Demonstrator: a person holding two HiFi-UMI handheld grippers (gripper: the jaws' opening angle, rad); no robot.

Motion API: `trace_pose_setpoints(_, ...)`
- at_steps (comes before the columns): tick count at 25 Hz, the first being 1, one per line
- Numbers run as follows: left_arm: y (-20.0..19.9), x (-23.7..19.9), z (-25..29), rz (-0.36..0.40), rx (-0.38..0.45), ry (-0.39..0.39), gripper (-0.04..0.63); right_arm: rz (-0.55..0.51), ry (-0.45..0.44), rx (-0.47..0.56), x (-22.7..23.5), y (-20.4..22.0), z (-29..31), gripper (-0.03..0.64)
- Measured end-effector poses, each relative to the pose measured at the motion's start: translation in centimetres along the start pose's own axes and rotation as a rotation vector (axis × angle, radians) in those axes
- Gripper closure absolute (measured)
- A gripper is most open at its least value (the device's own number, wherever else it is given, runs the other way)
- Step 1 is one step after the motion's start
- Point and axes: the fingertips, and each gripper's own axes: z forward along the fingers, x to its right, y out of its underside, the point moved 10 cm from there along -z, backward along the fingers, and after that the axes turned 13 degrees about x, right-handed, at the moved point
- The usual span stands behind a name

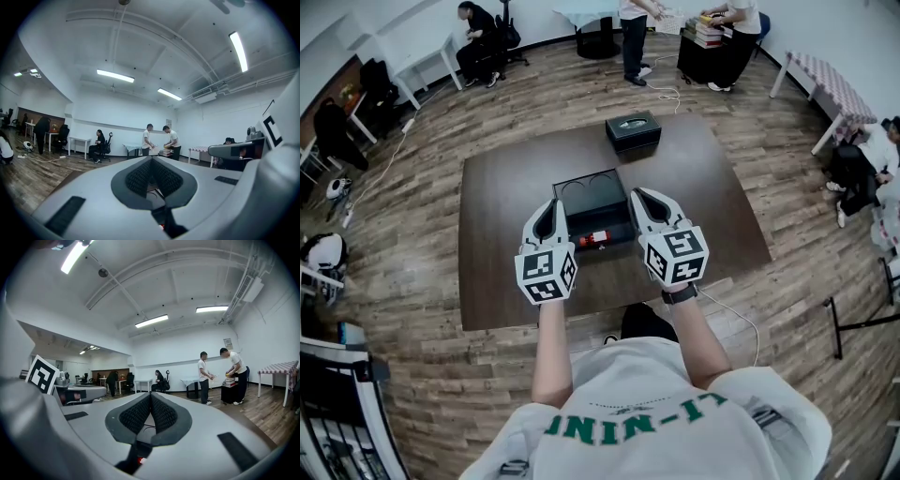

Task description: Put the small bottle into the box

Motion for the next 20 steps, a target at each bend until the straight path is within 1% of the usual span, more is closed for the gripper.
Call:
trace_pose_setpoints(9, 0.5, -0.5, 2.2, 0.001, 0.003, -0.005, 0.588, 0.011, -0.022, -0.034, 0.9, 1.3, 2.4, 0.601)
trace_pose_setpoints(14, 0.9, -0.5, 3.8, 0.033, 0.001, -0.001, 0.588, 0.005, -0.032, -0.053, 1.8, 2.0, 4.1, 0.601)
trace_pose_setpoints(20, 2.7, -1.8, 7.0, 0.014, -0.007, -0.014, 0.588, -0.010, -0.059, -0.071, 3.4, 3.4, 7.5, 0.601)
